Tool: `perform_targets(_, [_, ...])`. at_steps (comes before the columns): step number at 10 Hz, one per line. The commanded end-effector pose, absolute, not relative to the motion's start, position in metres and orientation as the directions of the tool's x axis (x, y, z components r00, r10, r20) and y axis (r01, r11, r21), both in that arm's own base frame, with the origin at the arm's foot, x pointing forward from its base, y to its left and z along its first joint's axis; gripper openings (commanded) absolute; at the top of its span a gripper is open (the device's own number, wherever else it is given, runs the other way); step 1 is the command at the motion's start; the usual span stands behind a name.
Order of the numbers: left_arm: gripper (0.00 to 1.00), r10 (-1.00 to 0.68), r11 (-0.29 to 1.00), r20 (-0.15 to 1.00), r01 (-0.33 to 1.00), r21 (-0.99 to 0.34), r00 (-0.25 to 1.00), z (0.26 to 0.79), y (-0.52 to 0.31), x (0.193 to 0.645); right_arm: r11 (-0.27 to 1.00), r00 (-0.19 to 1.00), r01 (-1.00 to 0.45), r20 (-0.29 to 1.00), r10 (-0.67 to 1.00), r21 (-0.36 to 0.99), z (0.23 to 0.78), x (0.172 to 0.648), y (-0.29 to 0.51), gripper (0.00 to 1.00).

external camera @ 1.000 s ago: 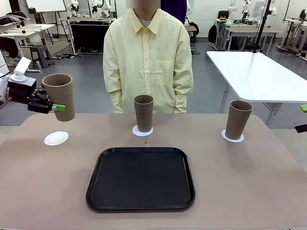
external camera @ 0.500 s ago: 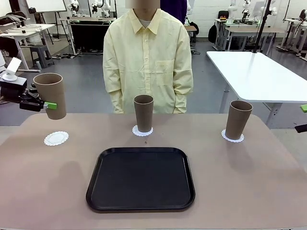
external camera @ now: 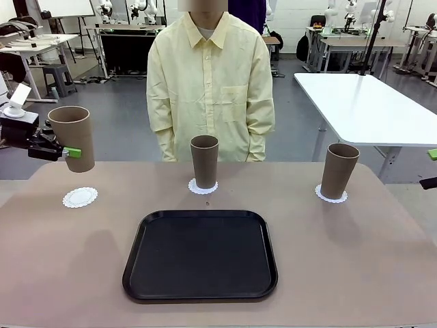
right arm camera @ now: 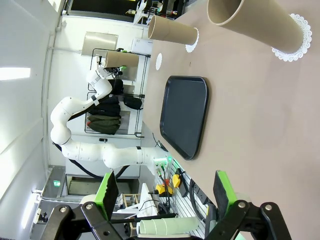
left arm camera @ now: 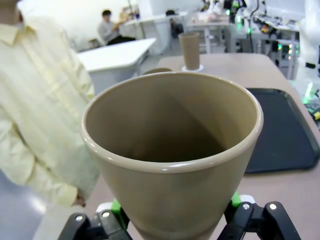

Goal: Place coasters on the table and set cups on them.
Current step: Take one Reusable plastic cup from the Flat Tray and place it on a coaster set by the human.

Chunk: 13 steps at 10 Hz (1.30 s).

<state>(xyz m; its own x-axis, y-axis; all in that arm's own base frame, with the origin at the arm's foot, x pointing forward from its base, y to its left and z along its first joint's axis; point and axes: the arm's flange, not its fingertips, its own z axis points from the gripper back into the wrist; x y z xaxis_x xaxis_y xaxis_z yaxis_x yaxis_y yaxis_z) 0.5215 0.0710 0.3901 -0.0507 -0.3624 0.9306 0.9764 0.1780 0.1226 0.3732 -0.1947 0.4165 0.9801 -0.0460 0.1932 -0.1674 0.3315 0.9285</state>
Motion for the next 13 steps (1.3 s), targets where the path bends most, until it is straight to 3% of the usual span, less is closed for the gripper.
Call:
perform_targets(1, [0.85, -0.36, 0.186, 0.932, 0.975, 0.124, -0.05, 0.393, 0.072, 0.524, 0.329, 0.98, -0.168, 0.193, -0.045, 0.929, 0.417, 0.373, -0.195, 1.0])
perform_targets(7, [0.85, -0.351, 0.184, 0.936, 0.981, 0.058, 0.01, 0.349, 0.103, 0.556, 0.329, 0.98, -0.168, 0.193, -0.045, 0.929, 0.417, 0.373, -0.195, 1.0])
perform_targets(11, [0.85, -0.28, 0.177, 0.955, 0.983, -0.049, 0.098, 0.316, 0.125, 0.559, 0.329, 0.98, -0.168, 0.193, -0.045, 0.929, 0.417, 0.373, -0.195, 1.0])
perform_targets(13, [0.85, -0.274, 0.175, 0.958, 0.984, -0.035, 0.082, 0.308, 0.139, 0.555, 0.329, 0.98, -0.168, 0.193, -0.045, 0.929, 0.417, 0.373, -0.195, 1.0])
